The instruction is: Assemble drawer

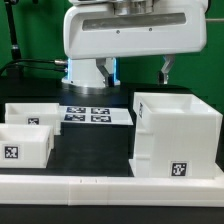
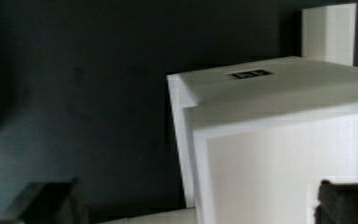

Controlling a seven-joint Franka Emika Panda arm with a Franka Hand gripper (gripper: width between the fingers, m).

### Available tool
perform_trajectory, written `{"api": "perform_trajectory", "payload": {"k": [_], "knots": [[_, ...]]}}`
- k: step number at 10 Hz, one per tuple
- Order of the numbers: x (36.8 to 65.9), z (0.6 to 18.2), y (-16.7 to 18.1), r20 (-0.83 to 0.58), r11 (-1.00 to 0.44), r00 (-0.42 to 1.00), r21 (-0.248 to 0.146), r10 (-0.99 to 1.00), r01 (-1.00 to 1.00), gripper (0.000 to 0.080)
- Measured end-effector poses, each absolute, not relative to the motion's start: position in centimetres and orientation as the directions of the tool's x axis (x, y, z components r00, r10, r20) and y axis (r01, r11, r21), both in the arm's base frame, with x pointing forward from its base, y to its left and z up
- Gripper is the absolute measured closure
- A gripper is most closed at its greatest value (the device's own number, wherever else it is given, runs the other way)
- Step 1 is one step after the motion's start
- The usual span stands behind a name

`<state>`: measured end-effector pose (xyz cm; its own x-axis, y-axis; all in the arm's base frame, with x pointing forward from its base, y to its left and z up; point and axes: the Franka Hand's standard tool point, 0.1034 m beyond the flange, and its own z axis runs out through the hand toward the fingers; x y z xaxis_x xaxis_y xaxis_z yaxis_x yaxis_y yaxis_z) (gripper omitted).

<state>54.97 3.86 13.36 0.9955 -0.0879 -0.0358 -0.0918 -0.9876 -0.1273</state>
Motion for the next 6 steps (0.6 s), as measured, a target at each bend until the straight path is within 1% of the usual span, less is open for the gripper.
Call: {"api": "perform_trajectory", "payload": {"k": [2,3,4,5,6], "knots": [[54.9,13.3,3.8,-0.036,-0.988,0.995,-0.127,-0.088,-0.092,0.0151],[54.2,13.2,3.1,-0.059,-0.992,0.996,-0.102,-0.063,-0.069,0.0151],[53.5,12.9,1.7,-0.068,-0.997,0.997,-0.063,-0.043,-0.047,0.0151],[52.8,12.6,0.6,-0.077,-0.999,0.996,-0.035,-0.036,-0.038,0.0150],[52.4,12.2,-0.2,-0.080,-0.999,0.996,-0.022,-0.035,-0.037,0.0150]]}}
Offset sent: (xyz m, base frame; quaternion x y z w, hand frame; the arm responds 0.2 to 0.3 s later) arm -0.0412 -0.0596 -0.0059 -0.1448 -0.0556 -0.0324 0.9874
